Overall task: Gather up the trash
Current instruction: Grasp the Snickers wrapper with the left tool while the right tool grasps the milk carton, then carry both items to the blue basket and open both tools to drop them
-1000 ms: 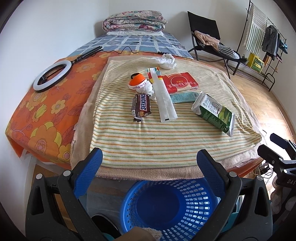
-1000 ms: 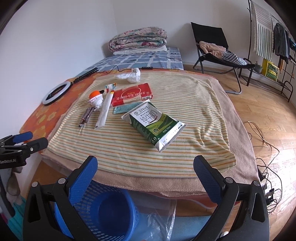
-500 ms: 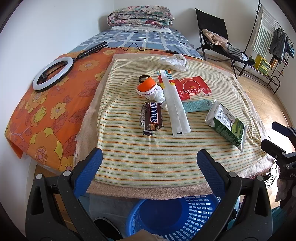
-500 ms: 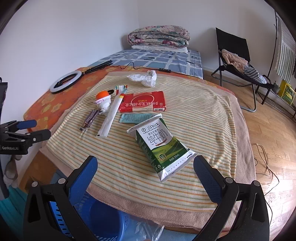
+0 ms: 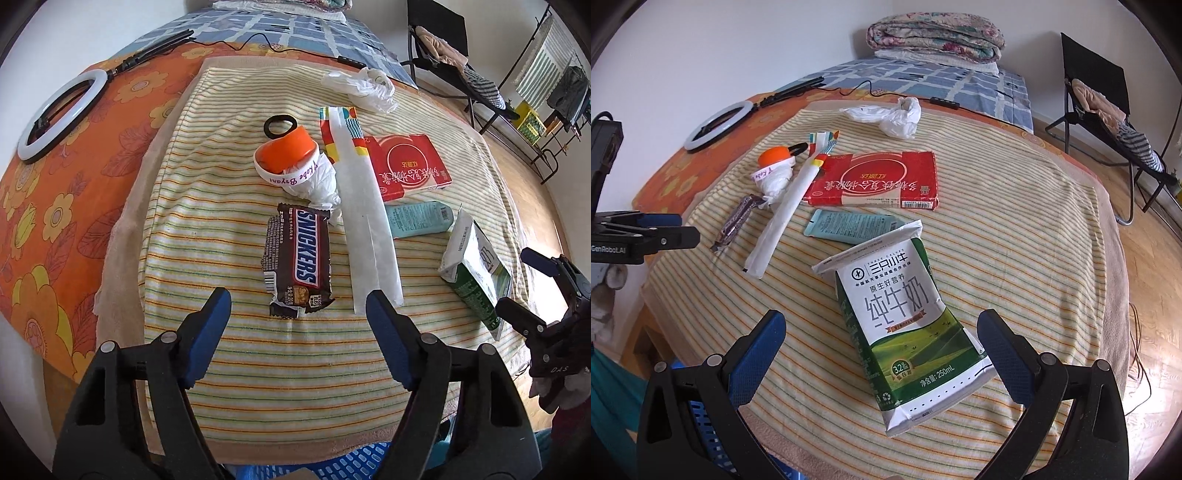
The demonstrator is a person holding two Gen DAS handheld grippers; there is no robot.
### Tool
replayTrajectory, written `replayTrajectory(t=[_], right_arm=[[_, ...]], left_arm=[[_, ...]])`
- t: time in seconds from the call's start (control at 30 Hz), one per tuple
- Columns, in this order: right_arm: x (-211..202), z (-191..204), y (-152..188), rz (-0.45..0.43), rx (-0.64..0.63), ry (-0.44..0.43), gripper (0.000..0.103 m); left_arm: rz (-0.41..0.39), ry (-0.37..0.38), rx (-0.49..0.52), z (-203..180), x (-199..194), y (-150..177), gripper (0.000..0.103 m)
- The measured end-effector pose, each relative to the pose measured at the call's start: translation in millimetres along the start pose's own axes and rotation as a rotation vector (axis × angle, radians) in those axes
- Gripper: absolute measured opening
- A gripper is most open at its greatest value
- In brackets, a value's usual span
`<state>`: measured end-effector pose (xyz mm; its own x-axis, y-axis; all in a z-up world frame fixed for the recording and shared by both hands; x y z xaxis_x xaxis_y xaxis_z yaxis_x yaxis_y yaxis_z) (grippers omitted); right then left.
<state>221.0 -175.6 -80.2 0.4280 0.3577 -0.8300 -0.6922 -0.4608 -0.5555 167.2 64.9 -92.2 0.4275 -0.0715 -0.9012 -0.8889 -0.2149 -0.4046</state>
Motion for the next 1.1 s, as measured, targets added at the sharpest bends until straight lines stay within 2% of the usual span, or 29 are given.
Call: replayTrajectory(t=[0.07,0.17,0.3,0.5,0.57,0.63,0.77,0.87,0.93,1.0,1.1], right_arm=[[7.1,0.8,-4.5,0.012,-0.026,0.005,0.103],[17.0,-2.8,-8.9,0.031,-0.032,0.019,0.103],[30.3,-7.4,-11.0,0.067,-0.03,0.004,0.103],[46.1,-0.2,-8.3,0.1,-0.088,0.034,0.103],[50.4,1.6,-7.1,0.113,-0.102,0.041,0.103],[53.2,2.5,-5.4,0.125,-0.113,0.051,0.103],[55.2,1.6,-3.1,0.125,-0.125,0.094,0.103],[53.5,1.1,-1.9,0.124,-0.116,0.084,0.103],[52.2,2.4,-0.4,0.12,-0.119,0.086,0.099],[51.0,4.6,2.0,0.124,-0.122,0.088,0.084],[48.8,4.1,2.6,0.119,-0.106,0.078,0.079]], left_arm=[[0.014,0.001,-0.002,1.0,9.7,-6.3,0.077],[0.045,0.01,-0.021,4.6,22.7,-13.3,0.069],[0.06,0.005,-0.032,10.3,35.4,-19.4,0.065],[0.084,0.001,-0.047,19.5,48.3,-23.3,0.049],[0.082,-0.002,-0.045,20.2,47.3,-24.0,0.042],[0.082,-0.002,-0.048,22.1,46.3,-24.1,0.03],[0.079,-0.005,-0.058,25.5,43.8,-22.8,0.02],[0.07,-0.002,-0.056,29.8,38.0,-19.2,0.013],[0.06,-0.006,-0.052,30.4,33.4,-18.5,0.012],[0.052,-0.008,-0.045,29.8,28.7,-17.8,0.011],[0.033,-0.017,-0.031,26.1,24.4,-18.6,0.01]])
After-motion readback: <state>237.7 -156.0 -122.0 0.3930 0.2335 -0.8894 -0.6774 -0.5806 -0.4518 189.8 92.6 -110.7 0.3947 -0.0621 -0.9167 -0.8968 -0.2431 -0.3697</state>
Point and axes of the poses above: each gripper's, at about its wrist camera, not at the fingertips, and x roughly the way its jaws point, z to its left, y to its underside, the point moved 2 cm from there along x, roughly the way its jaws point, and after that the axes turned 3 degrees about x, right-handed, at the moved point
